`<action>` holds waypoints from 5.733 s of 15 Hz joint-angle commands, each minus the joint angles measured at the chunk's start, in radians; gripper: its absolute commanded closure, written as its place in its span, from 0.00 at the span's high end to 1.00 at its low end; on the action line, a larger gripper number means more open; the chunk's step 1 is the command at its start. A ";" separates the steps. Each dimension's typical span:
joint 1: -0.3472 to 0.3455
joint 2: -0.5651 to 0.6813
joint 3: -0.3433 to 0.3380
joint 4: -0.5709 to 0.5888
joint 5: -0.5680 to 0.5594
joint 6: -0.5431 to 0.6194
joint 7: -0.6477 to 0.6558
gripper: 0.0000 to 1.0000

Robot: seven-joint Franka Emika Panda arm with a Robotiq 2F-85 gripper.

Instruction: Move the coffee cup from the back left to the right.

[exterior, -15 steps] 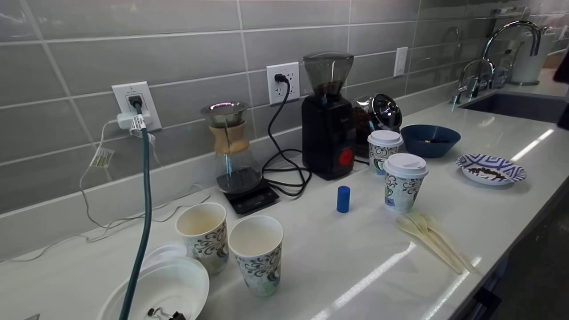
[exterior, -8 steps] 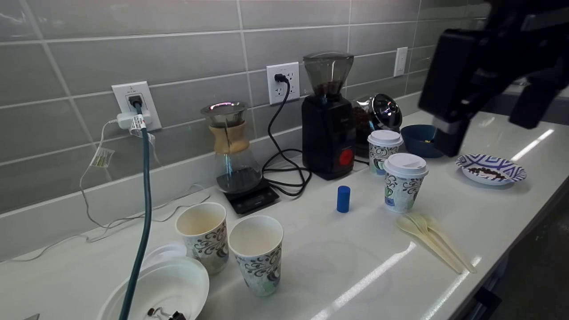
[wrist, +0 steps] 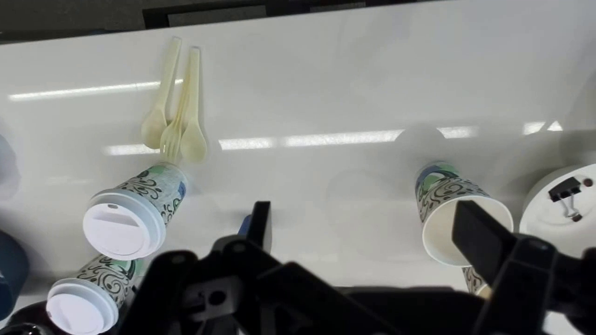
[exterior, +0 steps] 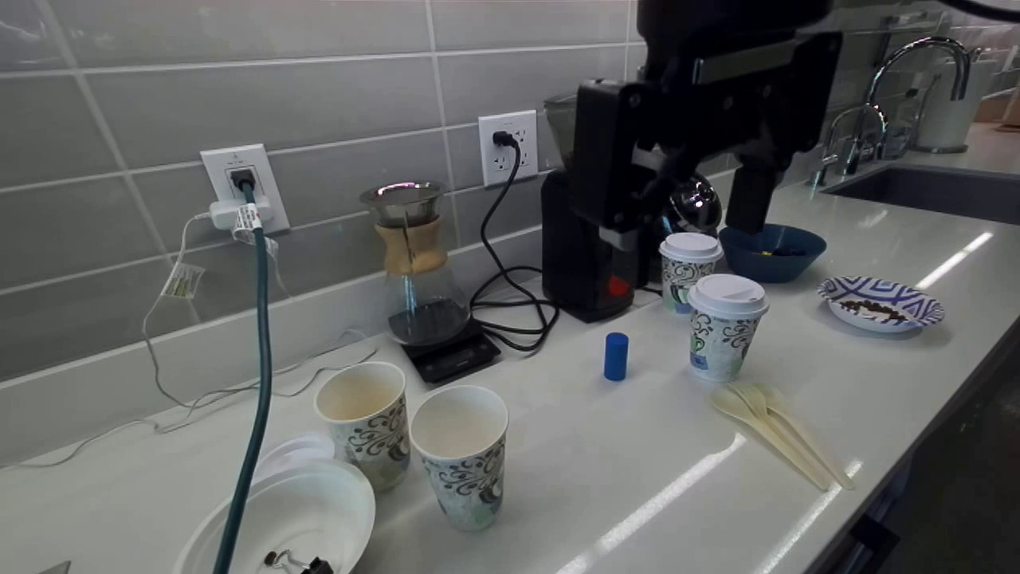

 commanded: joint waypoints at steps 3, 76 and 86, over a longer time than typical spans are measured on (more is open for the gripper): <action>0.032 0.023 -0.026 0.012 -0.018 -0.002 0.010 1.00; 0.309 0.971 -0.103 0.666 -0.193 0.314 -0.509 0.45; 0.346 0.995 -0.135 0.665 -0.197 0.348 -0.417 0.00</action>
